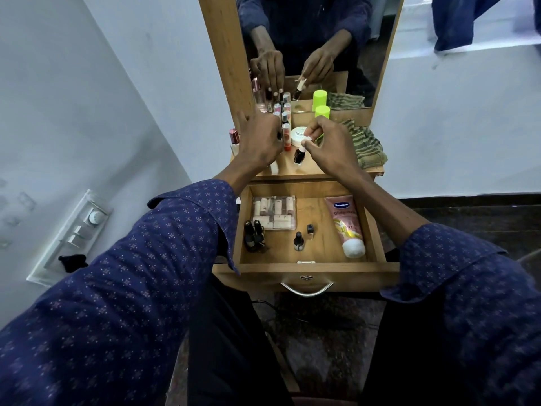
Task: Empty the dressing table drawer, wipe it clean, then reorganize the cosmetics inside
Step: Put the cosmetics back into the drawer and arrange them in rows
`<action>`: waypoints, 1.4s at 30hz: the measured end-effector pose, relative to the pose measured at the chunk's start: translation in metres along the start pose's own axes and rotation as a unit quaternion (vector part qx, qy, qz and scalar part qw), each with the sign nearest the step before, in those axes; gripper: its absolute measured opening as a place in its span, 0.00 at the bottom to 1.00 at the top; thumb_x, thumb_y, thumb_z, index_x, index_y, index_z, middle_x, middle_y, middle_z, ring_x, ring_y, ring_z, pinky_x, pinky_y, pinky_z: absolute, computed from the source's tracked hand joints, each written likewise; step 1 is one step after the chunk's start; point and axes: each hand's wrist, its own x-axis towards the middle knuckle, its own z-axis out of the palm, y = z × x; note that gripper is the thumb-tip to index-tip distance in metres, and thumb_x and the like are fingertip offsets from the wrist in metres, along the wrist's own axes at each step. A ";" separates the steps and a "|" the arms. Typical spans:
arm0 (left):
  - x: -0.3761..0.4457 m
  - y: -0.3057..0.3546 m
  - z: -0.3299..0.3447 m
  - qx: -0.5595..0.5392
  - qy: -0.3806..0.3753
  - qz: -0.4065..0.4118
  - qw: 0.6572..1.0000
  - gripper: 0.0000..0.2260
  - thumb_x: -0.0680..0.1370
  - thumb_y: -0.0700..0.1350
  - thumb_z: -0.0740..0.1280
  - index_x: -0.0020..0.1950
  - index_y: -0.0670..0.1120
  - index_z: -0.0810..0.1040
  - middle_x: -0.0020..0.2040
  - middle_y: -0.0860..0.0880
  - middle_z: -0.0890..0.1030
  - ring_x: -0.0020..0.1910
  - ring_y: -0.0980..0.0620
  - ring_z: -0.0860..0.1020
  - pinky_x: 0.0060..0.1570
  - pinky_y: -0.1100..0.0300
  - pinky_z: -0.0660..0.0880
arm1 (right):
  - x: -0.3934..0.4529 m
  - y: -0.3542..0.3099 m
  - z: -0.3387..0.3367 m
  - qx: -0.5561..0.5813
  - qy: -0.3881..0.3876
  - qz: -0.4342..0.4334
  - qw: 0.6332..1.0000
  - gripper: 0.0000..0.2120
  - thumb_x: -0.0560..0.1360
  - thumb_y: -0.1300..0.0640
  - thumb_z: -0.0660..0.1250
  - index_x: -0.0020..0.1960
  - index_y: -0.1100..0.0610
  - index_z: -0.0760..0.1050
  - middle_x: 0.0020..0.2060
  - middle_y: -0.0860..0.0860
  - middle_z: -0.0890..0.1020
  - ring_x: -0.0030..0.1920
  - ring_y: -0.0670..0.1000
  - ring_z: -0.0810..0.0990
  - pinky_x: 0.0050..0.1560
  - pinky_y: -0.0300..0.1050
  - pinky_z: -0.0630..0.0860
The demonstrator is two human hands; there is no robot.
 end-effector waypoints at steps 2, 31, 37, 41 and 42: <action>-0.008 0.001 -0.005 0.020 0.017 0.007 1.000 0.02 0.73 0.39 0.73 0.43 0.46 0.83 0.44 0.47 0.85 0.55 0.43 0.80 0.66 0.40 0.69 | -0.005 0.000 -0.001 0.007 0.001 0.012 1.000 0.08 0.74 0.52 0.76 0.51 0.50 0.80 0.42 0.43 0.83 0.44 0.44 0.82 0.44 0.50 0.81; -0.187 -0.048 0.022 -0.279 -0.016 -0.074 0.957 0.08 0.78 0.46 0.76 0.55 0.47 0.87 0.49 0.53 0.84 0.45 0.57 0.81 0.42 0.71 0.73 | -0.109 -0.018 0.025 0.048 -0.114 0.072 0.990 0.05 0.75 0.52 0.77 0.50 0.52 0.86 0.41 0.44 0.85 0.40 0.39 0.80 0.40 0.36 0.75; -0.190 -0.044 0.025 -0.224 -0.068 -0.032 0.972 0.08 0.77 0.47 0.77 0.55 0.49 0.87 0.47 0.54 0.82 0.43 0.61 0.79 0.45 0.62 0.76 | -0.120 -0.023 0.031 -0.006 -0.124 0.063 0.990 0.05 0.73 0.48 0.78 0.46 0.48 0.84 0.37 0.43 0.84 0.40 0.41 0.82 0.42 0.45 0.80; -0.186 -0.040 0.023 -0.189 -0.105 0.006 0.976 0.10 0.76 0.47 0.77 0.56 0.48 0.87 0.48 0.52 0.82 0.44 0.56 0.79 0.49 0.54 0.79 | -0.123 -0.021 0.034 -0.038 -0.153 0.057 0.986 0.06 0.73 0.49 0.79 0.46 0.49 0.85 0.38 0.42 0.84 0.40 0.41 0.82 0.43 0.46 0.82; -0.186 -0.041 0.022 -0.192 -0.109 0.005 0.975 0.10 0.76 0.46 0.77 0.56 0.48 0.88 0.48 0.52 0.82 0.44 0.57 0.79 0.49 0.54 0.80 | -0.125 -0.022 0.036 -0.050 -0.164 0.052 0.984 0.06 0.73 0.49 0.79 0.47 0.48 0.85 0.39 0.42 0.84 0.40 0.42 0.82 0.43 0.47 0.83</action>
